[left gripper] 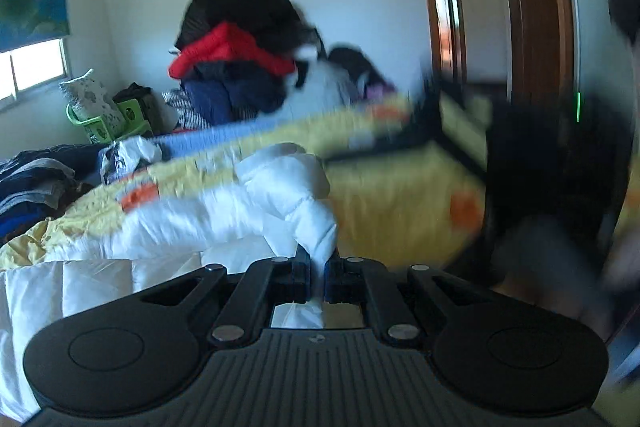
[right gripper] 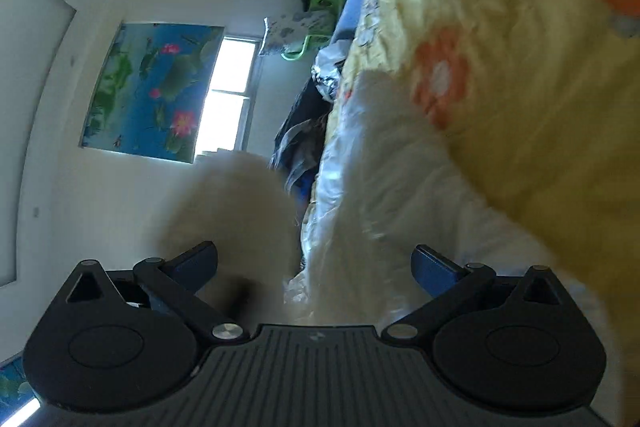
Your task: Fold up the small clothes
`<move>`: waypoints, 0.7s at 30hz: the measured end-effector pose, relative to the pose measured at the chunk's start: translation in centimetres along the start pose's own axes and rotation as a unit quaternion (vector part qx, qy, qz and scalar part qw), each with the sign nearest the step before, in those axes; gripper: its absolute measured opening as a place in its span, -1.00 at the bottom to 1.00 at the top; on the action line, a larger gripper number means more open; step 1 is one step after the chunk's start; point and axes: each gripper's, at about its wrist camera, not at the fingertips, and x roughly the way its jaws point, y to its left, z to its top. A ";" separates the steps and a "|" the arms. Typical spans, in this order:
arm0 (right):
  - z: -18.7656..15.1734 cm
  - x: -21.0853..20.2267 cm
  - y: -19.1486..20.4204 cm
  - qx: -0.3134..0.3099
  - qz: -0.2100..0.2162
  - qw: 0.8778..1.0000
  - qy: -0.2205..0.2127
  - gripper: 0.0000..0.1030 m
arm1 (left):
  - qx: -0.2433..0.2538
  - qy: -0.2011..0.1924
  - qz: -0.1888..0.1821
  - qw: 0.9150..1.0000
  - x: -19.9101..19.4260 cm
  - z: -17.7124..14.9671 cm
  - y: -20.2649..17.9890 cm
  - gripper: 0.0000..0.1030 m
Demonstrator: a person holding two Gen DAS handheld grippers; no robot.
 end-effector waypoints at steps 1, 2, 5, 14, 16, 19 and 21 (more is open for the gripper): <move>-0.1 0.1 -0.1 -0.003 -0.002 1.000 0.007 0.99 | -0.002 0.012 -0.002 1.000 0.4 -0.7 0.0 -0.88; -0.2 0.4 0.1 -0.007 -0.003 1.000 0.013 0.99 | -0.009 0.015 -0.003 1.000 0.4 -1.1 0.1 -0.88; -0.4 1.0 0.4 -0.025 -0.007 0.999 0.026 0.99 | -0.014 0.010 0.003 1.000 -0.2 -1.1 1.1 -0.88; -0.2 1.8 4.0 -0.094 -0.024 0.994 0.047 0.98 | 0.008 -0.011 0.014 1.000 -2.3 -0.9 0.3 -0.88; 0.0 1.7 5.3 -0.114 -0.028 0.992 0.051 0.98 | 0.028 -0.008 0.019 0.999 -2.2 -1.4 -0.4 -0.88; -0.1 2.2 7.1 -0.144 -0.044 0.986 0.078 0.98 | 0.065 -0.009 0.025 0.998 -2.0 -2.0 -1.6 -0.88; -0.7 3.3 8.3 -0.177 -0.079 0.975 0.110 0.98 | 0.079 -0.011 0.028 0.996 -1.9 -2.3 -2.1 -0.88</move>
